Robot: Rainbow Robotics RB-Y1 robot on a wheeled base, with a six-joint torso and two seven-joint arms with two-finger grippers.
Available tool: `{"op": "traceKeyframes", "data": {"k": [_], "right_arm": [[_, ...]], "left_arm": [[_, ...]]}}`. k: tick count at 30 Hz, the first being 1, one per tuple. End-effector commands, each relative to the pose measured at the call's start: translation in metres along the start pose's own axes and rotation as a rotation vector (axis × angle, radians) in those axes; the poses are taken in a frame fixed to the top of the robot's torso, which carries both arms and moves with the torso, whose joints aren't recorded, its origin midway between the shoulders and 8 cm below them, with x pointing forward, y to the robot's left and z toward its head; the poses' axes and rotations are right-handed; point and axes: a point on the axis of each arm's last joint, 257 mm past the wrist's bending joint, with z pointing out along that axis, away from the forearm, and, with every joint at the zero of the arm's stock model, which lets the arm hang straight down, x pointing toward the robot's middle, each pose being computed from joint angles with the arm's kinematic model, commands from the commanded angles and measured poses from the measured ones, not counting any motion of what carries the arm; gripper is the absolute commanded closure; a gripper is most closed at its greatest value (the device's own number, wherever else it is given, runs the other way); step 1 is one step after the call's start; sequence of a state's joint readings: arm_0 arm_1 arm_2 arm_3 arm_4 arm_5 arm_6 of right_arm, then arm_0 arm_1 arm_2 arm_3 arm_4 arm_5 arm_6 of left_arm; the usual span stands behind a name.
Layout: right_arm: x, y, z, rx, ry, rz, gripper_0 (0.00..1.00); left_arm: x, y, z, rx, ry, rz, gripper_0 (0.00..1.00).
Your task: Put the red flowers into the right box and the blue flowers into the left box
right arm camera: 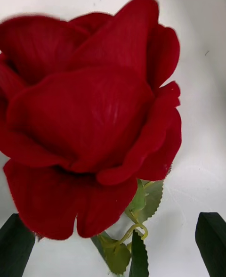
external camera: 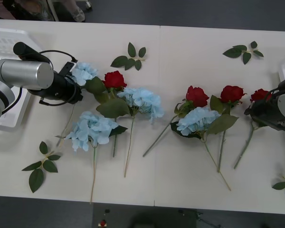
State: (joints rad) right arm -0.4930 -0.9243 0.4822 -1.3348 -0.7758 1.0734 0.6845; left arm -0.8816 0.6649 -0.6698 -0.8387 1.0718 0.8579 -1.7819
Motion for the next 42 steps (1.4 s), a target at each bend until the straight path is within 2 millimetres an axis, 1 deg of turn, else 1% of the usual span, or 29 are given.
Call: {"op": "traceKeyframes", "data": {"k": [1,4,8,9,11,13,14,15,16,18,20,21,22,23,24,25,26,27,28,29,31,34,35,36,37,38,39,41,42], "right_arm": [[-0.016,0.013,0.003,-0.022,-0.048,-0.078,0.0],[-0.017,0.012,0.011,-0.018,-0.058,-0.09,0.0],[-0.016,0.011,0.018,-0.007,-0.057,-0.103,0.23],[-0.017,0.01,0.018,-0.006,-0.057,-0.101,0.39],[-0.015,0.013,0.018,-0.011,-0.053,-0.099,0.56],[-0.015,0.014,0.019,-0.013,-0.051,-0.094,0.69],[-0.016,0.014,0.019,-0.011,-0.051,-0.091,0.83],[-0.017,0.015,0.018,-0.013,-0.052,-0.09,0.94],[-0.017,0.014,0.019,-0.011,-0.052,-0.091,0.99],[-0.018,0.017,0.017,-0.017,-0.053,-0.09,1.0],[-0.019,0.019,0.017,-0.022,-0.056,-0.091,1.0],[-0.022,0.022,0.016,-0.028,-0.062,-0.094,1.0],[-0.024,0.023,0.015,-0.031,-0.066,-0.096,1.0],[-0.029,0.024,0.013,-0.032,-0.073,-0.096,1.0],[-0.031,0.026,0.011,-0.035,-0.078,-0.099,1.0],[-0.036,0.027,0.008,-0.037,-0.085,-0.101,1.0],[-0.043,0.028,0.004,-0.039,-0.094,-0.103,1.0],[-0.049,0.032,-0.001,-0.045,-0.103,-0.106,1.0],[-0.053,0.032,-0.004,-0.047,-0.108,-0.108,1.0],[-0.066,0.038,-0.015,-0.06,-0.121,-0.112,1.0],[-0.085,0.044,-0.036,-0.066,-0.134,-0.156,1.0],[-0.112,0.044,-0.072,-0.049,-0.148,-0.224,1.0],[-0.127,0.041,-0.09,-0.034,-0.16,-0.259,1.0],[-0.138,0.036,-0.103,-0.014,-0.173,-0.293,1.0],[-0.154,0.026,-0.118,0.02,-0.193,-0.347,1.0],[-0.166,0.016,-0.128,0.053,-0.209,-0.393,1.0],[-0.174,0.009,-0.133,0.075,-0.221,-0.417,1.0],[-0.203,-0.023,-0.146,0.173,-0.264,-0.506,1.0],[-0.21,-0.03,-0.149,0.198,-0.275,-0.522,1.0]], "left_arm": [[-0.013,0.001,-0.002,-0.009,-0.032,0.004,1.0],[-0.014,0.001,-0.001,-0.012,-0.037,0.007,1.0],[-0.017,0.005,-0.003,-0.021,-0.05,0.006,1.0],[-0.017,0.008,-0.003,-0.025,-0.053,0.006,1.0],[-0.018,0.013,-0.006,-0.034,-0.057,0.008,1.0],[-0.024,0.021,-0.013,-0.046,-0.071,0.017,1.0],[-0.029,0.026,-0.02,-0.05,-0.083,0.026,1.0],[-0.034,0.034,-0.031,-0.06,-0.095,0.038,1.0],[-0.037,0.039,-0.038,-0.066,-0.097,0.045,1.0],[-0.047,0.058,-0.073,-0.089,-0.1,0.081,1.0],[-0.05,0.076,-0.106,-0.109,-0.08,0.095,1.0],[-0.05,0.089,-0.132,-0.126,-0.059,0.104,1.0],[-0.051,0.097,-0.15,-0.137,-0.049,0.11,1.0],[-0.05,0.109,-0.176,-0.157,-0.032,0.117,1.0],[-0.05,0.116,-0.189,-0.17,-0.025,0.118,1.0],[-0.045,0.131,-0.211,-0.202,0.001,0.122,1.0],[-0.04,0.145,-0.226,-0.234,0.019,0.119,1.0],[-0.034,0.166,-0.242,-0.288,0.04,0.13,1.0],[-0.032,0.178,-0.248,-0.323,0.049,0.145,1.0],[-0.027,0.205,-0.26,-0.406,0.073,0.18,1.0],[-0.018,0.239,-0.268,-0.498,0.098,0.179,1.0],[-0.006,0.271,-0.263,-0.581,0.11,0.155,1.0],[-0.001,0.284,-0.26,-0.614,0.116,0.147,1.0],[0.005,0.296,-0.259,-0.642,0.122,0.139,1.0],[0.012,0.308,-0.257,-0.673,0.13,0.131,1.0],[0.017,0.315,-0.253,-0.691,0.131,0.126,1.0],[0.019,0.321,-0.253,-0.703,0.13,0.122,1.0],[0.028,0.335,-0.244,-0.723,0.106,0.104,0.99],[0.027,0.339,-0.243,-0.729,0.094,0.099,0.98]]}}
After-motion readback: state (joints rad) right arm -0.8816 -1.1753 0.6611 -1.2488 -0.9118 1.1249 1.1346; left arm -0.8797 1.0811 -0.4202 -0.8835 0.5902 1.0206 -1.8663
